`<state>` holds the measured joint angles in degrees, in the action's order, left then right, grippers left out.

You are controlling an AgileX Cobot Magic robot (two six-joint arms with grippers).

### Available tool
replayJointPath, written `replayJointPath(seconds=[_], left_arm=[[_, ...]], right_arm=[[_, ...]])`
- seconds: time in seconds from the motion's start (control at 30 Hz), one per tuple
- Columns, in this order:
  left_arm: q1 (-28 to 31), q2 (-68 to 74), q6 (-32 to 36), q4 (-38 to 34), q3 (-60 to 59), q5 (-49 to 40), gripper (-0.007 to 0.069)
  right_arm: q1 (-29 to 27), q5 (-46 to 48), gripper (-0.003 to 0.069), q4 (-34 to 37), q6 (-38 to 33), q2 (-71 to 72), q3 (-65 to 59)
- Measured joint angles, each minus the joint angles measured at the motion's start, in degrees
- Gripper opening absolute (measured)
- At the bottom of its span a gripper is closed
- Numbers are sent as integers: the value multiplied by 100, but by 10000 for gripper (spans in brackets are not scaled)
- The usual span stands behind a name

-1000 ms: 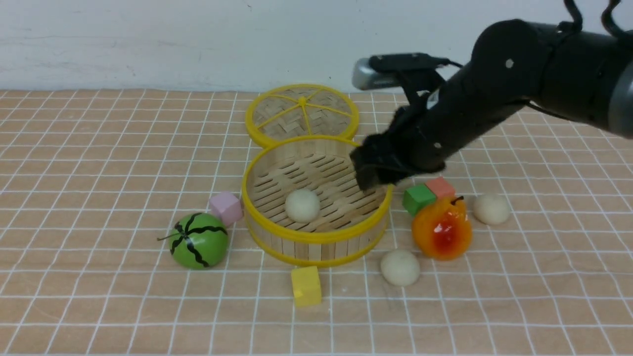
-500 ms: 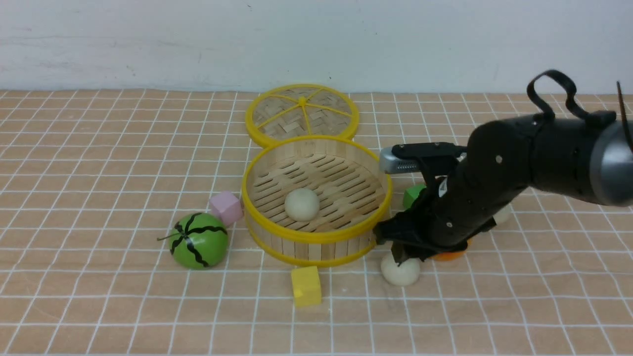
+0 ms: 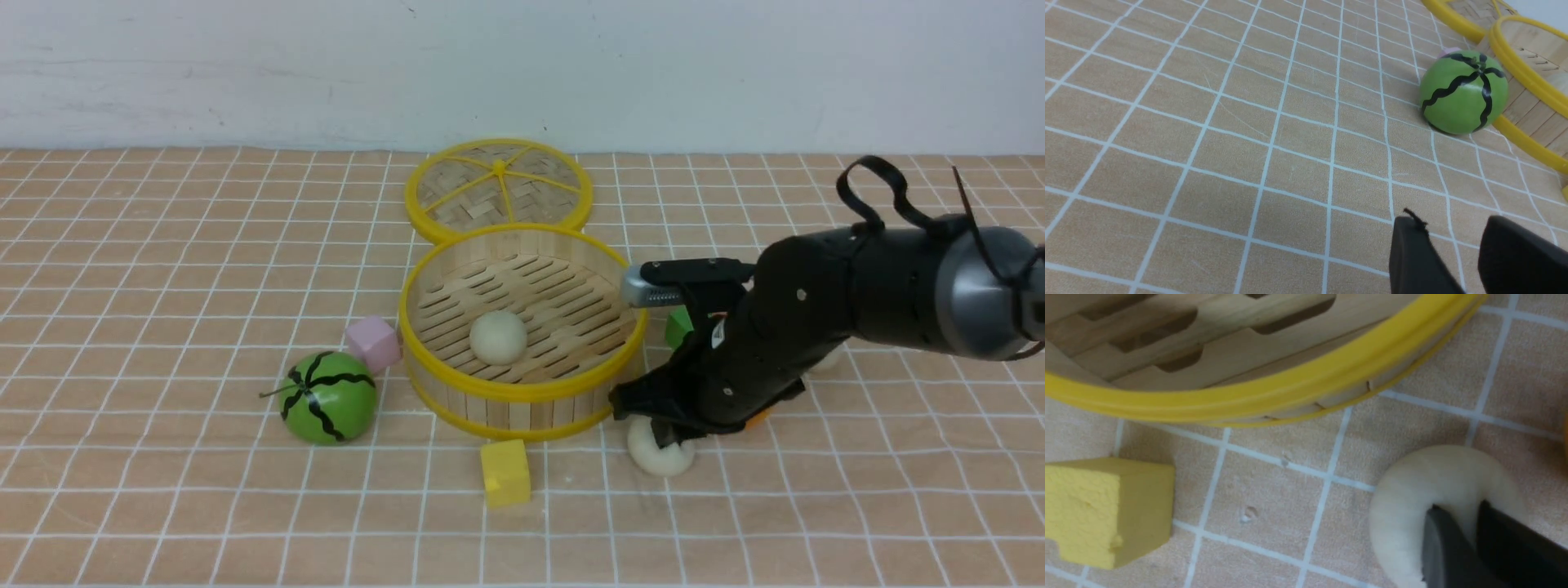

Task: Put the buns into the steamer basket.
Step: Use the right arm to grab a steamed stuffed bun, then use the right arm to put the steamed stuffed bun into the steamer

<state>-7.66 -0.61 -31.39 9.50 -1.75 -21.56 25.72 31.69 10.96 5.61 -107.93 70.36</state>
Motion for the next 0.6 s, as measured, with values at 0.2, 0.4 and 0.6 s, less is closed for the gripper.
replayJointPath(seconds=[0.2,0.4,0.6], left_arm=[[0,0,0,0,0,0,238],[0,0,0,0,0,0,238],[0,0,0,0,0,0,238]], right_arm=[[0,832,0,-255,0,369,272],[0,1354,0,-279,-101,743,1303],[0,1308,0,-177,-628,708,2550]])
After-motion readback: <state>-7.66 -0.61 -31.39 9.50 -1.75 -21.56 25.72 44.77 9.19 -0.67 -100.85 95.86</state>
